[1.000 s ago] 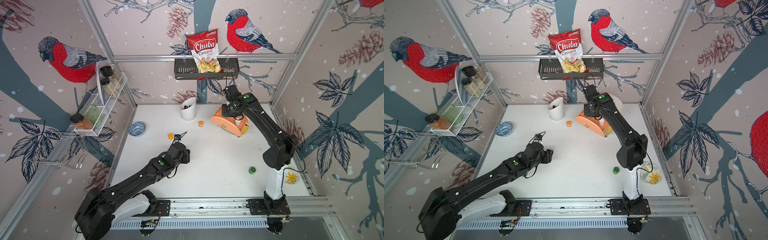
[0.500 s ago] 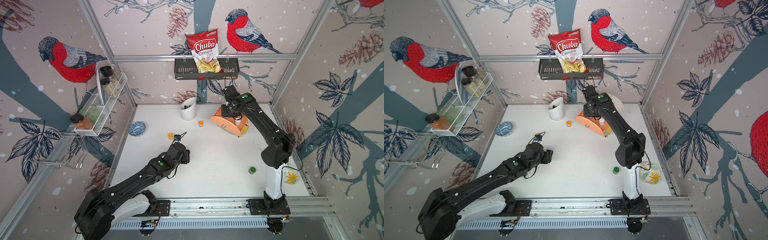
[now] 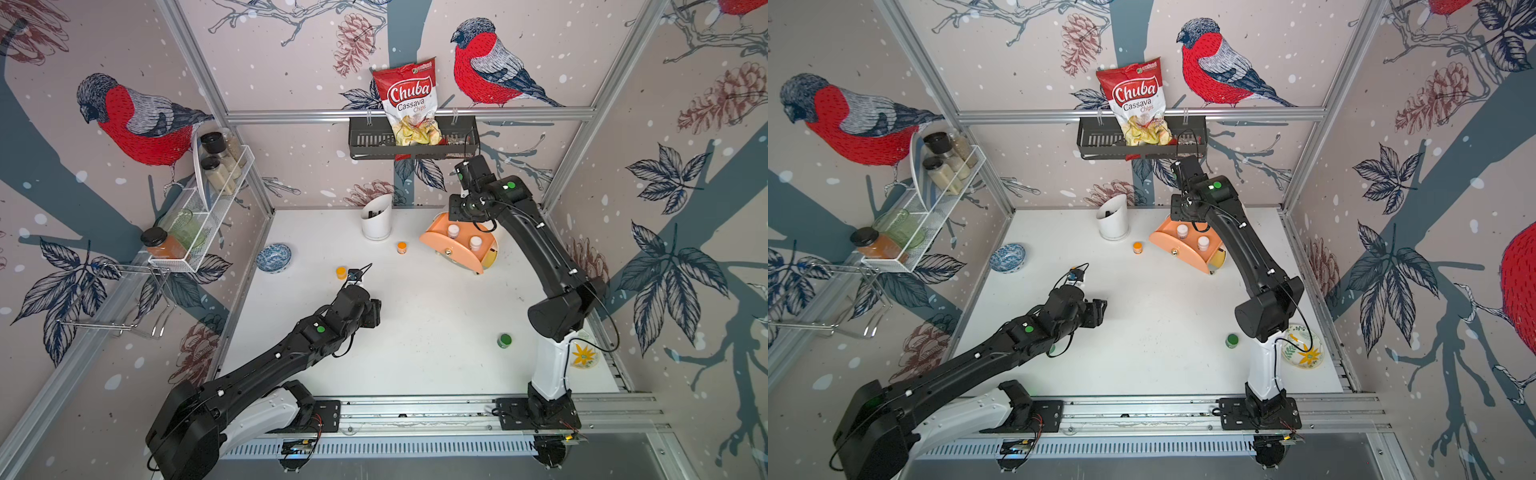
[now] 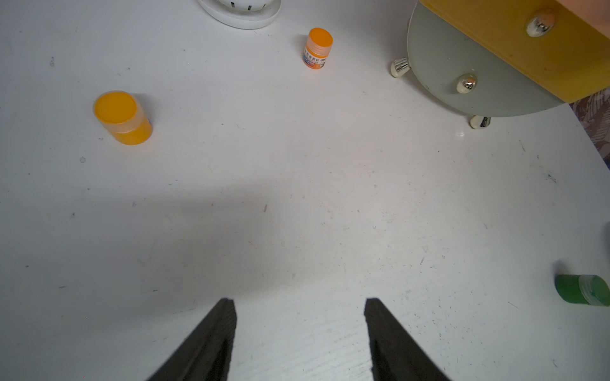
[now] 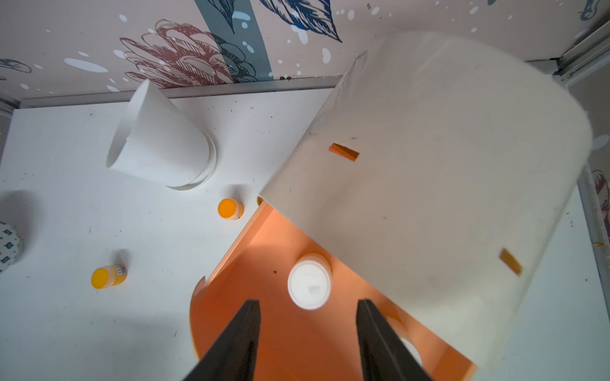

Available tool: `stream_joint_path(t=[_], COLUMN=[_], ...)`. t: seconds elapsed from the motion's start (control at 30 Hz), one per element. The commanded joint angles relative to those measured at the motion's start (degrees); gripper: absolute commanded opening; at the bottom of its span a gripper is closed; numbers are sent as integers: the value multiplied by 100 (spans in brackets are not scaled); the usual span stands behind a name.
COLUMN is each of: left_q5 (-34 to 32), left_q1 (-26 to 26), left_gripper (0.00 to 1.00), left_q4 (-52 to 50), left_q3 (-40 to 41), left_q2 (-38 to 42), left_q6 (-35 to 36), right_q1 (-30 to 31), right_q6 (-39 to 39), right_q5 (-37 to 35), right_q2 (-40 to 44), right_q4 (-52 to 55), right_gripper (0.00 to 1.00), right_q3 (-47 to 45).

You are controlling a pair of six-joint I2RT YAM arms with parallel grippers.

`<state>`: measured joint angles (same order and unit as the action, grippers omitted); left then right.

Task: Put the paint cans in the drawer according to color
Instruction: Place the paint can in the drawer, then close the drawer in the storage box.

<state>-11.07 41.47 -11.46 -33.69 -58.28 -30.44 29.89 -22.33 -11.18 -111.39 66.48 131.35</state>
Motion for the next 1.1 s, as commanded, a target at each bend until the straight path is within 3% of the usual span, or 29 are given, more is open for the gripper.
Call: stream_joint_path(t=[0.0,0.13,0.33,0.57,0.87,1.07], left_q5=[350,379,909,1204,1080,799], left_q1=[98,452,713,790,845,845], left_gripper=[65,65,52,42,38,29], left_q4=[681,1421,2588,3244,3482,3454], left_q3=[-105,-425,-1179,-2032,-2899,-3271], left_q2=[12,-298,-1387,-2483,-3564,-4050], left_q6=[256,467,968,1455,1654,1563], right_q1=[-1,-17,-223,-1092,-2208,-2677], right_q6=[10,-69,-319,-422,-369,-321], right_q5=[-69,-174,-104,373,1518,1995], right_q2=[406,1081,2708,4303,5327,5680], right_q4=[111,-74,-1027,-1683,-2257,-2441], right_gripper=[52,52,53,54,55,56], right_q3=[-30,-591,-2824,-4571,-6003,-6517])
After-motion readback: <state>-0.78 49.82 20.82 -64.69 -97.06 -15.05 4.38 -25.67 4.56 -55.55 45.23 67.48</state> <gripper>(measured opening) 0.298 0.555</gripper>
